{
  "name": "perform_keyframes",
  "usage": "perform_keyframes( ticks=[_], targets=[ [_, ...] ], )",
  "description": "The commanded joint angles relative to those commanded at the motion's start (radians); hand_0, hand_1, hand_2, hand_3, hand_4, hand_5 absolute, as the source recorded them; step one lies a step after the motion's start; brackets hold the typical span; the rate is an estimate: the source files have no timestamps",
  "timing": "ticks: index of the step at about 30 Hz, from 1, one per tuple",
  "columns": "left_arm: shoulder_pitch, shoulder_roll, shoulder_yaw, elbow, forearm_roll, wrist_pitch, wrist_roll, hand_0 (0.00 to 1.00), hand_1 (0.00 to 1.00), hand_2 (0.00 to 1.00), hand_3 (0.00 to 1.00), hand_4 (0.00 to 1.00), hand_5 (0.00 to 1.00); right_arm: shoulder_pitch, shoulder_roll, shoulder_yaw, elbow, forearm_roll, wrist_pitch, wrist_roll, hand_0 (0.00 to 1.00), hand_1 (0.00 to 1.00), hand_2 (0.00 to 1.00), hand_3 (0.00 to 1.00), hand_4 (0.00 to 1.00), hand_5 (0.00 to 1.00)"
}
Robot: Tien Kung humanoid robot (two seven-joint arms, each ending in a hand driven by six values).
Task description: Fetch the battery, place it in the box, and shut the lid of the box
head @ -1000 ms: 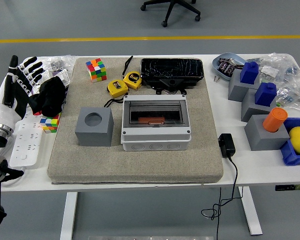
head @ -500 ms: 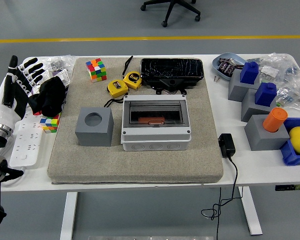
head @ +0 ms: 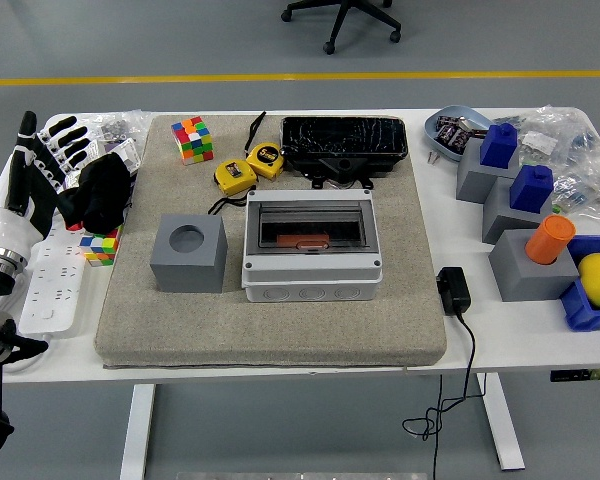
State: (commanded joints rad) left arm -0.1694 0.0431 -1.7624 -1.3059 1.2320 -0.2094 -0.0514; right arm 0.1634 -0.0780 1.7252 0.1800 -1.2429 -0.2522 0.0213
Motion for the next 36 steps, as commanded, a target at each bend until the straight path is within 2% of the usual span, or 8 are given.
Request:
perform_keyframes(
  ticks=[36],
  targets=[
    [0.001, 0.002, 0.010, 0.004, -0.004, 0.007, -0.004, 0.862, 0.832, 0.799, 0.794, 0.998, 0.998, 0.000, -0.002, -0.014, 0.000, 0.010, -0.004, -0.010, 0.931, 0.901, 0.862, 0.858, 0.998, 0.998]
  ],
)
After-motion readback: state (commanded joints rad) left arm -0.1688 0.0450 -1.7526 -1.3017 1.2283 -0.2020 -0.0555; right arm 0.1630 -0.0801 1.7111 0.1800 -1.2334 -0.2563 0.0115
